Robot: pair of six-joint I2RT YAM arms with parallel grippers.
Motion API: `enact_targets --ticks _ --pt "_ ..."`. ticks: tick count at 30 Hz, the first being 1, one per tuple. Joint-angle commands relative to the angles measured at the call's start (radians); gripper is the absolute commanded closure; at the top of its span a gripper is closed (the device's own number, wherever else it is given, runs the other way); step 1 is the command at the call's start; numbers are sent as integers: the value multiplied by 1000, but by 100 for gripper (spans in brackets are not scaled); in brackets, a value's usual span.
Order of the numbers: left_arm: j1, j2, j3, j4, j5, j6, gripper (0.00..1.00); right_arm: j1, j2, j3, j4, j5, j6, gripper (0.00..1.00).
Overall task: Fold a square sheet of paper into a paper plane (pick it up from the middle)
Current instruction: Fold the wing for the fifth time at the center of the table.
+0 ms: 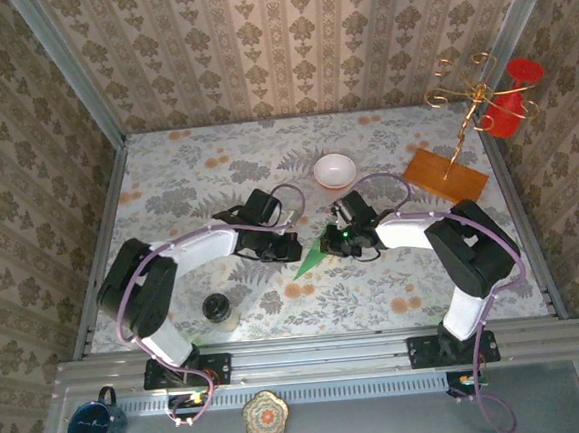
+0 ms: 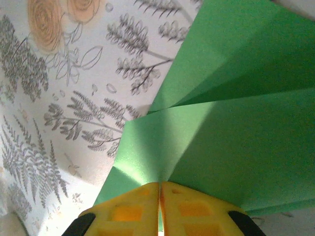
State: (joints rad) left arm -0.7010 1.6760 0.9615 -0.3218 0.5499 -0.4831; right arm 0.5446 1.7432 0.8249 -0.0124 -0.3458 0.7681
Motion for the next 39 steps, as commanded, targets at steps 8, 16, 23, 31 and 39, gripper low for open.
enact_targets --ticks 8,16,23,31,39 --pt "-27 130 66 85 2 -83 94 8 27 -27 -23 -32 -1 87" --pt "-28 177 81 93 -17 -95 95 8 32 -23 -18 -32 0 87" --pt "-28 216 104 52 -25 -80 95 8 30 -14 -21 -30 -1 87" --pt "-28 240 96 0 -51 -72 96 6 5 0 -36 -12 -6 87" --pt "-29 248 88 -14 -57 -68 96 6 -77 39 -46 19 -40 86"
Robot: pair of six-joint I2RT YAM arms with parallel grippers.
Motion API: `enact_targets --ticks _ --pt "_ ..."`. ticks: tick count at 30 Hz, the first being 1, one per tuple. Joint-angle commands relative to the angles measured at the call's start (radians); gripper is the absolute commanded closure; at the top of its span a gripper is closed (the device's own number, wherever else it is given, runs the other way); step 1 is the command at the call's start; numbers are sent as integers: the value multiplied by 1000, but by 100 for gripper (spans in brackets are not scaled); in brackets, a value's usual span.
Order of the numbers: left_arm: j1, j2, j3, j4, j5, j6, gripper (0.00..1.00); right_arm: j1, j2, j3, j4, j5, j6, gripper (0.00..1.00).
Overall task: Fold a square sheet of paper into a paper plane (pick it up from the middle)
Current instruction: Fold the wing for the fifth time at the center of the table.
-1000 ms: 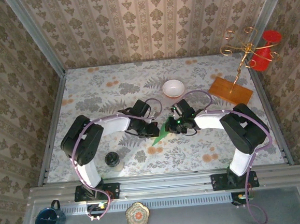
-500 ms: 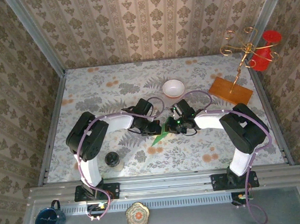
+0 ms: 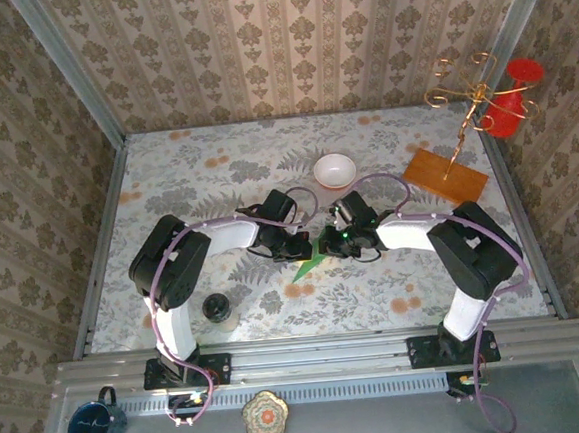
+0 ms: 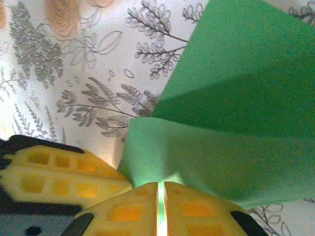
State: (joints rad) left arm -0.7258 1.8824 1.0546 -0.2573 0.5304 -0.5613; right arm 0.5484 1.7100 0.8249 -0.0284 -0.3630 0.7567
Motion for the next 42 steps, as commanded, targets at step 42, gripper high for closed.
enact_targets --ticks 42 --pt "-39 -88 -54 -45 -21 -46 92 -91 56 -40 -13 124 -76 88"
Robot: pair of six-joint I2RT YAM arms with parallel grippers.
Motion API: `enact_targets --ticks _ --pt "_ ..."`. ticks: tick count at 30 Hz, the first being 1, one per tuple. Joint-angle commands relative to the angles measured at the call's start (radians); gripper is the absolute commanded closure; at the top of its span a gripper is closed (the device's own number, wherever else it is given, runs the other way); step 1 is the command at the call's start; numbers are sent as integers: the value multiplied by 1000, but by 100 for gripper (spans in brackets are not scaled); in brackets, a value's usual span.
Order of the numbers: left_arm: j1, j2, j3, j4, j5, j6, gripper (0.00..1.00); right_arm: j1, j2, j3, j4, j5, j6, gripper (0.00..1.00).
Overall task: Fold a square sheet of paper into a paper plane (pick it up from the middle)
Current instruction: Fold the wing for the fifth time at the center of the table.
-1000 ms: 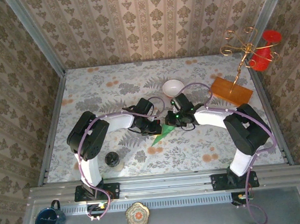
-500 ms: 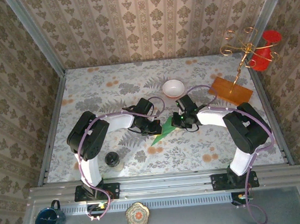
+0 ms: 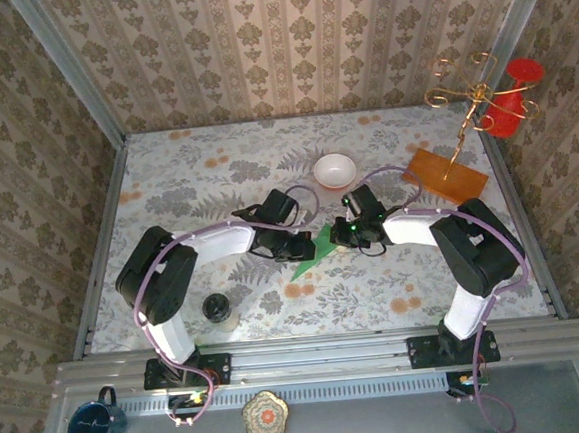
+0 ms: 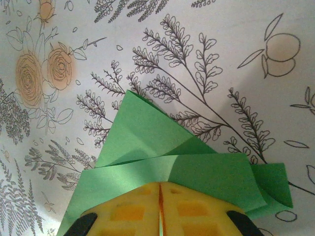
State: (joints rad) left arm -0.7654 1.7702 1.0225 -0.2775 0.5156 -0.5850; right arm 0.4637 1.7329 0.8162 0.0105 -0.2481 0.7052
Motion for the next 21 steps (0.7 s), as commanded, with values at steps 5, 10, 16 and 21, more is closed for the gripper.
enact_targets --ticks 5,10,16,21 --pt "2 62 -27 -56 -33 -21 93 -10 29 -31 -52 3 -34 88" --pt "2 85 -32 -67 -49 -21 95 6 -24 2 -101 11 -76 88" --pt "3 89 -41 -65 -52 -24 95 84 -103 26 -109 56 -48 88" --pt "3 87 -38 -60 -50 -22 96 153 -73 9 -36 72 45 88"
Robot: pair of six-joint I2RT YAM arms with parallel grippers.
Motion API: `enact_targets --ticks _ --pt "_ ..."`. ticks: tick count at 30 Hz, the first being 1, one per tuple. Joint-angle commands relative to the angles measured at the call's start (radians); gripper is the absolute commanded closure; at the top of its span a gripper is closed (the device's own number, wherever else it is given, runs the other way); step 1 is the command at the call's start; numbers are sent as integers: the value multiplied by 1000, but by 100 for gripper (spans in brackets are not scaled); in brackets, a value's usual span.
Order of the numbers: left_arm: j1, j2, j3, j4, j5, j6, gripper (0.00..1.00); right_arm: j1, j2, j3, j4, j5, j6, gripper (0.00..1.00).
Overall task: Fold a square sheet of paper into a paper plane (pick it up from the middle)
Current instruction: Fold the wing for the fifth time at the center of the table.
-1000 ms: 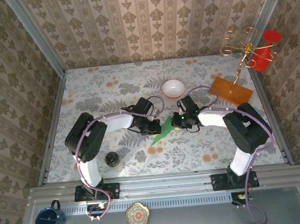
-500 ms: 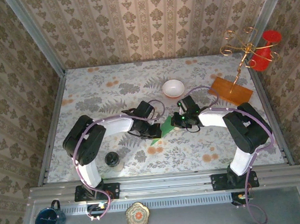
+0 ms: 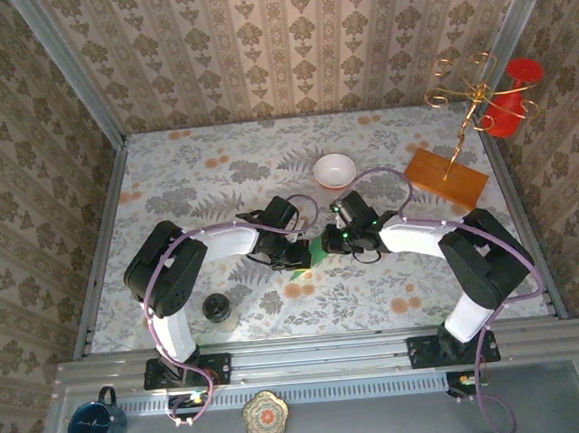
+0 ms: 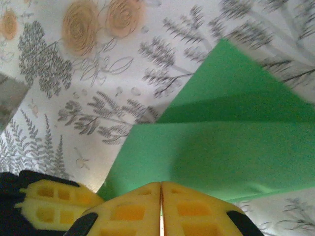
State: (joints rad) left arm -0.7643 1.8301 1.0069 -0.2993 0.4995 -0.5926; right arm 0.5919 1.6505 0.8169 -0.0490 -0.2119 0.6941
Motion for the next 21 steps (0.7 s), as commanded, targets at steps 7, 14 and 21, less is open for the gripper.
enact_targets --ticks 7,14,21 --pt "10 3 -34 -24 -24 -19 96 39 85 29 41 46 84 89" --pt "25 -77 -33 17 2 -32 96 36 118 33 -1 38 48 90" --pt "44 -41 -34 11 -10 -32 95 26 120 16 18 12 42 90"
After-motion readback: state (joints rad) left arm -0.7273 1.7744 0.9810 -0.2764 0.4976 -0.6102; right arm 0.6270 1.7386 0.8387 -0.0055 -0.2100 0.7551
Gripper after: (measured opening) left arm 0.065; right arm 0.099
